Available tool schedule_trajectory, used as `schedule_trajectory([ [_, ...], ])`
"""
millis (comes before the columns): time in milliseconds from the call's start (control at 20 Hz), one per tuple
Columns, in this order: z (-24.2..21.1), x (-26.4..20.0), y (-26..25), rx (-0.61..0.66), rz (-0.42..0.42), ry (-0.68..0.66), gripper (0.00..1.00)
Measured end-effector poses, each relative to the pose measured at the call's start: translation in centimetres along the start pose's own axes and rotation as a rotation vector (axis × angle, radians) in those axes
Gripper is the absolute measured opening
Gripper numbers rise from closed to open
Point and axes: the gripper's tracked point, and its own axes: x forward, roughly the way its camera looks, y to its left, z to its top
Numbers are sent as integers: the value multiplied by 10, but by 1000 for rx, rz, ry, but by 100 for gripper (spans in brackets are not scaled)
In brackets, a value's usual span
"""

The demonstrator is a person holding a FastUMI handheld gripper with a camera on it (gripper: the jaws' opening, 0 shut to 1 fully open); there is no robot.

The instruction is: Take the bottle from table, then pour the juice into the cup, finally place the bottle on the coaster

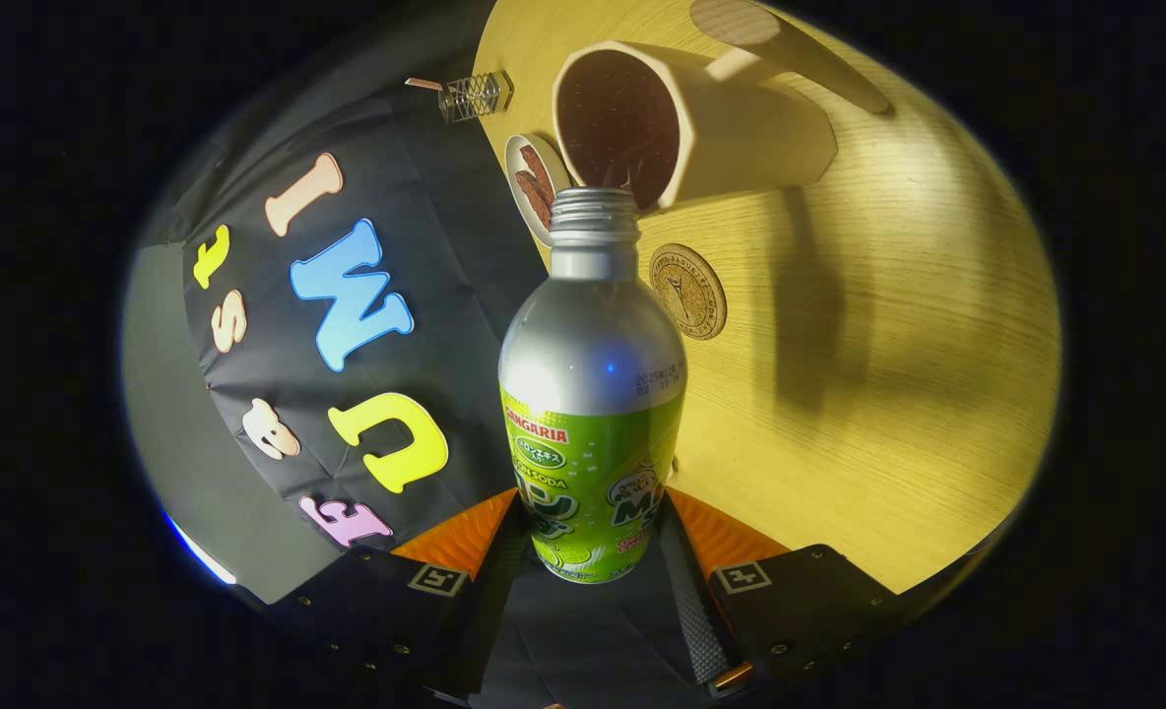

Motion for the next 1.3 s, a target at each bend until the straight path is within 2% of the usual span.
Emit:
schedule_trajectory([
  [1300,1,-7,41,217,32,-3,76],
])
